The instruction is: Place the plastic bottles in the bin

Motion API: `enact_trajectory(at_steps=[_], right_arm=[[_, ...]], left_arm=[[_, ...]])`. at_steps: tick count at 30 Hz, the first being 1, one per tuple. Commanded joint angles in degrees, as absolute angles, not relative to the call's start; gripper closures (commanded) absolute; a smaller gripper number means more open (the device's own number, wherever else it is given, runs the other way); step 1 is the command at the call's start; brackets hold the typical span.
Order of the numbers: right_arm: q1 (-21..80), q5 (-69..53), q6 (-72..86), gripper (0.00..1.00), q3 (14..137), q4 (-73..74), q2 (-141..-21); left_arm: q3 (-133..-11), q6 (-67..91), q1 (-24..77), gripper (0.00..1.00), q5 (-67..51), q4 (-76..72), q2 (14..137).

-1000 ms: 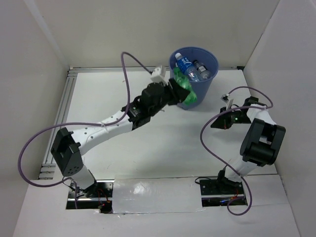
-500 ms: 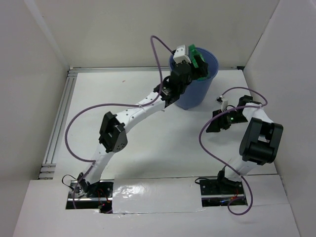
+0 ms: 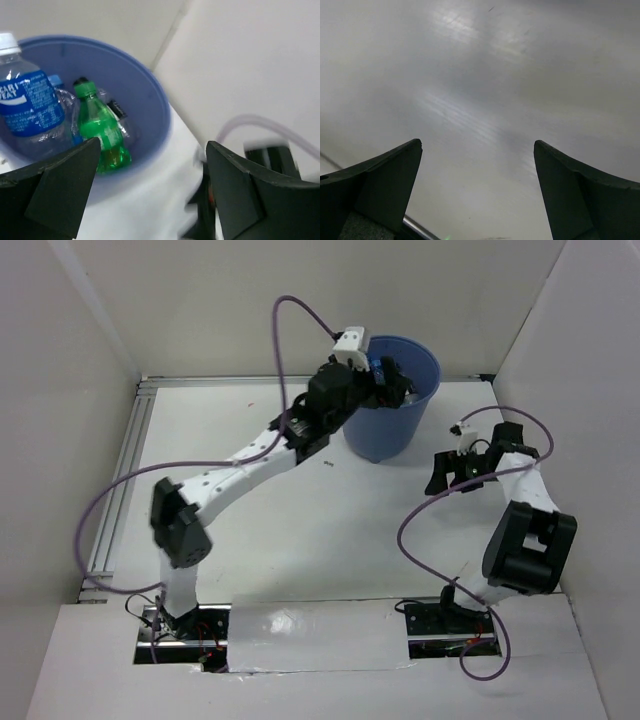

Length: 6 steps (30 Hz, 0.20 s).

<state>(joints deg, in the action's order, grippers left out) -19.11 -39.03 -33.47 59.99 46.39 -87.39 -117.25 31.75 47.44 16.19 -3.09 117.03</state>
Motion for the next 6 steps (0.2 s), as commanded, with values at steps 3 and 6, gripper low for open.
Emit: enact_trajectory(at_steps=[3, 6], right_arm=[[-18.8, -26.6, -20.7, 0.00, 60.7, 29.8, -75.3], [-18.8, -21.2, -15.0, 0.00, 56.5, 20.2, -67.2]], left_arm=[[-87.4, 21.3, 48.0, 0.00, 4.0, -4.8, 88.3], [-68.4, 23.0, 47.5, 0.00, 7.6, -4.1, 76.3]])
